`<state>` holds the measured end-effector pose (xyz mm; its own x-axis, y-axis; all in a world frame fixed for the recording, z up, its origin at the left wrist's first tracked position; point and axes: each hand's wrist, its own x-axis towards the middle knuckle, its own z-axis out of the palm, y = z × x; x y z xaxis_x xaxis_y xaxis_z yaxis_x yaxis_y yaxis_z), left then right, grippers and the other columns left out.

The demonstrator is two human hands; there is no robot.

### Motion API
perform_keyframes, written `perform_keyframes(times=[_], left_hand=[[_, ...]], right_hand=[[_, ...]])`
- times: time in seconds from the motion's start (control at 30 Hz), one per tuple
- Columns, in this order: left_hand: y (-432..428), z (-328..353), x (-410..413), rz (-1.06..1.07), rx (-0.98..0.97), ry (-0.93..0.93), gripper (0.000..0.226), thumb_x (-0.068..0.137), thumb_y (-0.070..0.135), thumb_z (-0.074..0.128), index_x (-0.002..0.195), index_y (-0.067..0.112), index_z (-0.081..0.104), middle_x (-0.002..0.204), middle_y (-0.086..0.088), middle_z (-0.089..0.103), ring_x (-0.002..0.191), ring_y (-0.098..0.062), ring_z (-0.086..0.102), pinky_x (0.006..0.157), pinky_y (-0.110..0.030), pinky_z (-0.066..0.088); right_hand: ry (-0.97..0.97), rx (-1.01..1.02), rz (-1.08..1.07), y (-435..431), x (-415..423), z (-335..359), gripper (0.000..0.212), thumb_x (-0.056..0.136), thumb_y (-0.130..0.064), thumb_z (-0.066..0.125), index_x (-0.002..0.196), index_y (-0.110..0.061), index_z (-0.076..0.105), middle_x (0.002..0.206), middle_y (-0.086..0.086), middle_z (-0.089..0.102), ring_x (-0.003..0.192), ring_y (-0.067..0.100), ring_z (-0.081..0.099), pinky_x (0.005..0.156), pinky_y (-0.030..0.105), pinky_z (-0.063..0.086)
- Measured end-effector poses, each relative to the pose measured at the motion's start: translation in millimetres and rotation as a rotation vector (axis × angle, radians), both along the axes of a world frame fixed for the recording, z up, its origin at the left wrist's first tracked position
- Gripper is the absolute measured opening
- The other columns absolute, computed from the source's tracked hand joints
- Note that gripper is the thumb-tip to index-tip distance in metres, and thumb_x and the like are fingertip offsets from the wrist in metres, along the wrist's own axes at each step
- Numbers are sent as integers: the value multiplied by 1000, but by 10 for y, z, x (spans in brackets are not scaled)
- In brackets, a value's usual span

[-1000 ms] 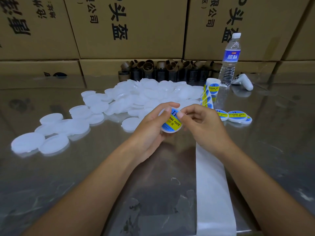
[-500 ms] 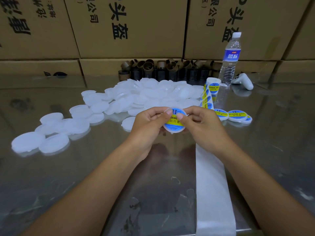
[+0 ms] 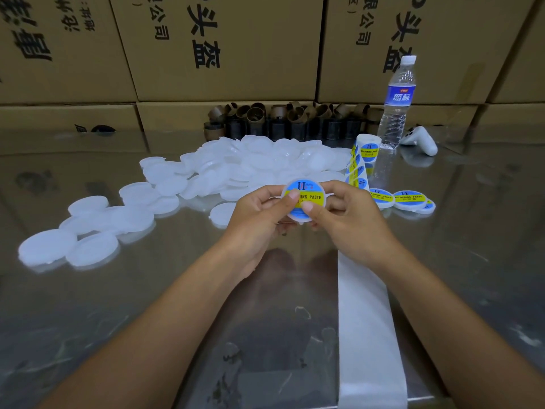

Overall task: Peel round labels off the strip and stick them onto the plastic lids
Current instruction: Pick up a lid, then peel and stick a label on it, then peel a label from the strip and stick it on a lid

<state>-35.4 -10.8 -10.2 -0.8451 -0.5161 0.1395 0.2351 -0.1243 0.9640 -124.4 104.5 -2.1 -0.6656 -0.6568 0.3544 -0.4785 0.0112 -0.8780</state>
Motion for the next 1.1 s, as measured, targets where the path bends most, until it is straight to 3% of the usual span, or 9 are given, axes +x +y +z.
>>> perform_keyframes(times=[0.17,0.3,0.47,0.77,0.97,1.1], left_hand=[[12,-6,7,-73,-27,17,22,88,5,63,110,8,61,83,-8,68,70,-11,66,70,-22,54],[4,-5,5,-41,-28,24,23,89,3,61,111,6,60,78,-8,67,67,-10,65,67,-20,54],[-10,-15,-9,12,-25,21,23,89,5,62,112,6,59,70,0,67,67,-11,66,77,-26,54],[18,-11,3,24,-84,-15,19,89,5,63,107,9,61,89,-14,66,71,-12,67,82,-32,50],[15,5,1,16,-73,-1,15,91,8,61,106,11,62,85,-9,68,69,-10,67,75,-26,54],[26,31,8,-1,-21,11,13,97,17,53,102,14,65,82,-1,72,68,-11,67,72,-22,57]], right_hand=[[-43,-84,-40,12,-2,23,24,89,-21,64,110,-10,62,76,15,71,67,16,67,80,41,54],[-62,-109,-39,12,-10,33,27,88,-20,64,115,-20,56,71,7,69,66,13,64,72,26,49],[-65,-89,-1,3,-2,37,33,87,-9,65,115,-23,56,68,1,61,70,21,59,69,27,48],[-44,-74,-4,3,-4,38,35,87,-4,62,114,-24,56,67,-1,59,65,16,57,59,17,44],[-43,-120,-12,3,-26,45,28,92,-4,54,104,-29,58,62,2,63,54,5,60,68,21,49],[-36,-122,-17,0,-28,49,29,92,-4,54,102,-31,58,64,5,64,53,4,60,65,17,48]])
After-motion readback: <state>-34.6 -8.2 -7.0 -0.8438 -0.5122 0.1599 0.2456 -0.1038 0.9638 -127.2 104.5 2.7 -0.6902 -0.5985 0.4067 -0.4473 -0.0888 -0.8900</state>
